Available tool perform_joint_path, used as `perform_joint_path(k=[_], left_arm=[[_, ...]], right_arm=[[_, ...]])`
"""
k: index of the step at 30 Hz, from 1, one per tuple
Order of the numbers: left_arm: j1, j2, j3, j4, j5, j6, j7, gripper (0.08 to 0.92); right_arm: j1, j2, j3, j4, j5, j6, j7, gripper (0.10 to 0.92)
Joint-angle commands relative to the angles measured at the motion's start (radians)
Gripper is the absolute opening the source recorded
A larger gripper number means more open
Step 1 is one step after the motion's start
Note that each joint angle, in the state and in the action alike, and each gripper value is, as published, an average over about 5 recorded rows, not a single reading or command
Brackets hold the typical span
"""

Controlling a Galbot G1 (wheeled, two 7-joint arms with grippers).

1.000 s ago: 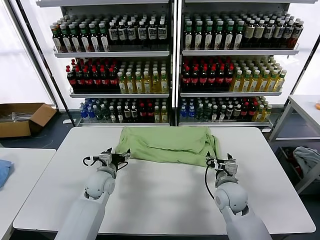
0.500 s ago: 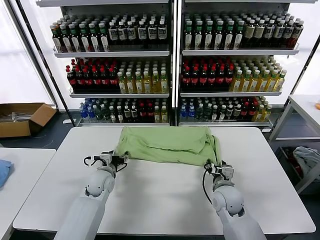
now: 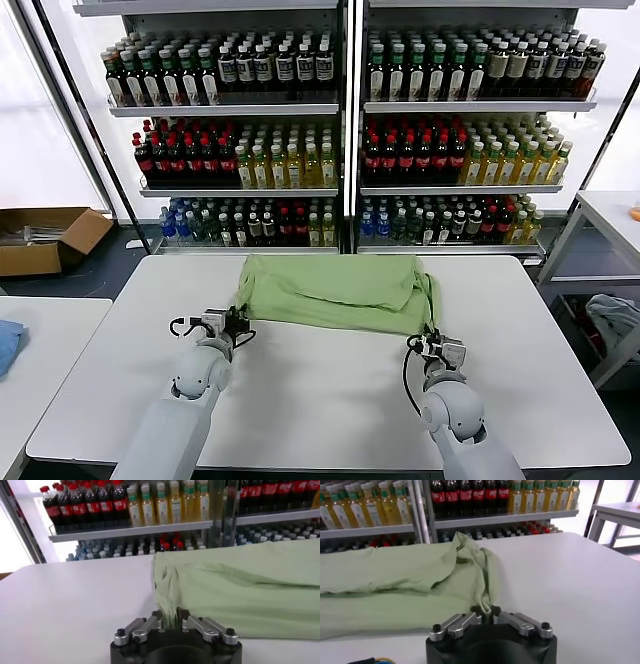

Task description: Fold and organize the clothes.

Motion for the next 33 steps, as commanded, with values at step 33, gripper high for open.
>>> perform_joint_path(k=[33], left_arm=[[0.958,0.120,-0.060,-0.833,0.122,-0.079,-0.120,0.097]], right_arm=[[-0.726,-0.034,0.069,0.576,-0.198,0.028,0.060,0.151]])
